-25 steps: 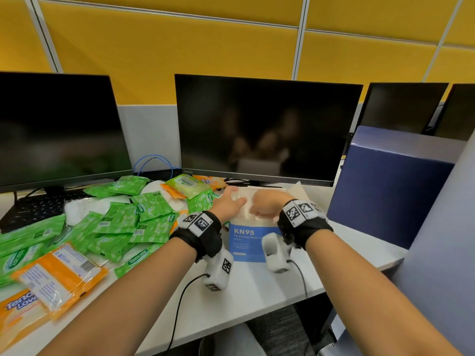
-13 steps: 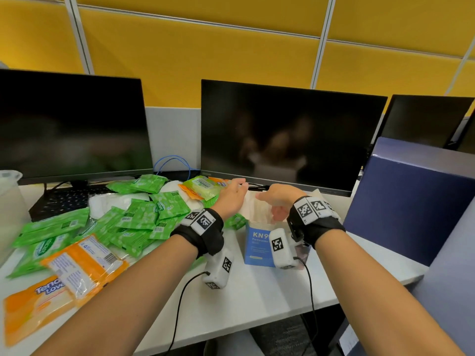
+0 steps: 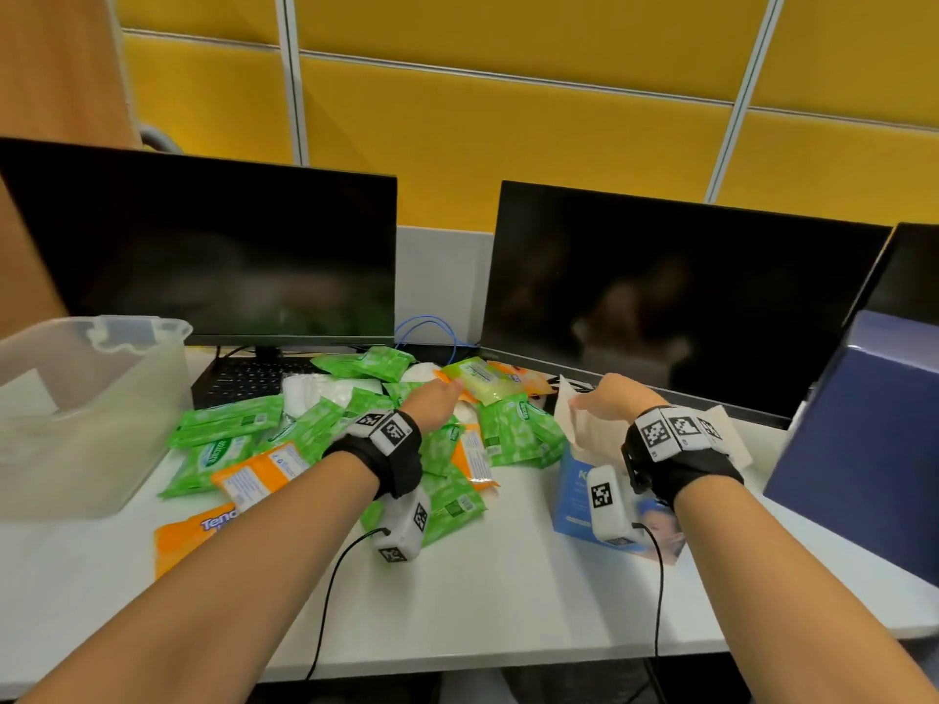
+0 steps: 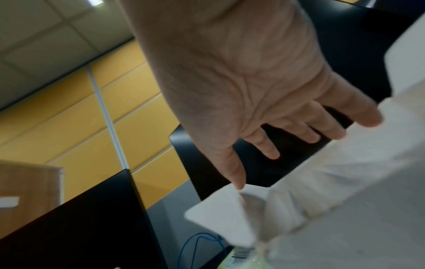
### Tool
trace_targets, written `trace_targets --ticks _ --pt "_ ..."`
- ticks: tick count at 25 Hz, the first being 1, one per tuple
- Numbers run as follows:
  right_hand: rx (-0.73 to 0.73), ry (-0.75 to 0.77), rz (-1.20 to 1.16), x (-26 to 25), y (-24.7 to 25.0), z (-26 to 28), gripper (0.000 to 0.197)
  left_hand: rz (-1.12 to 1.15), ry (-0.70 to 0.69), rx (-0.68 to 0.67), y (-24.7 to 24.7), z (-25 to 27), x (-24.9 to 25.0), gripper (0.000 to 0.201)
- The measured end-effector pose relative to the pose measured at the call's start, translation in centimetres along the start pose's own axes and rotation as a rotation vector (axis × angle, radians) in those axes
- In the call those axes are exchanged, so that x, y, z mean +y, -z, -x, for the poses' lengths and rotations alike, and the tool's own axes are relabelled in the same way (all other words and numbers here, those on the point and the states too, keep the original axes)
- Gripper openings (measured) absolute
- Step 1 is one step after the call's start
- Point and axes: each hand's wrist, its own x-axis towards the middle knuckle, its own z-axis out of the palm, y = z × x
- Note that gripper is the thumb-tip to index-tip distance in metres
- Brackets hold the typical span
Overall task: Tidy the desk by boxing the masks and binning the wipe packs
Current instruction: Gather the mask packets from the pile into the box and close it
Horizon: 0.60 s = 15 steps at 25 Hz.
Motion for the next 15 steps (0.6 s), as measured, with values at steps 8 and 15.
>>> trace_targets --ticks 8,15 --pt "0.204 0.557 -0.089 -12.4 -3.6 -1.1 0.040 -0.299 0.146 0.130 6.0 -2.3 -8.5 0.051" --pt "-0.204 0.605 0.035 -20.3 -12.0 -4.4 0.036 -0.333 0.352 0.232 10.7 -4.2 -15.8 0.053"
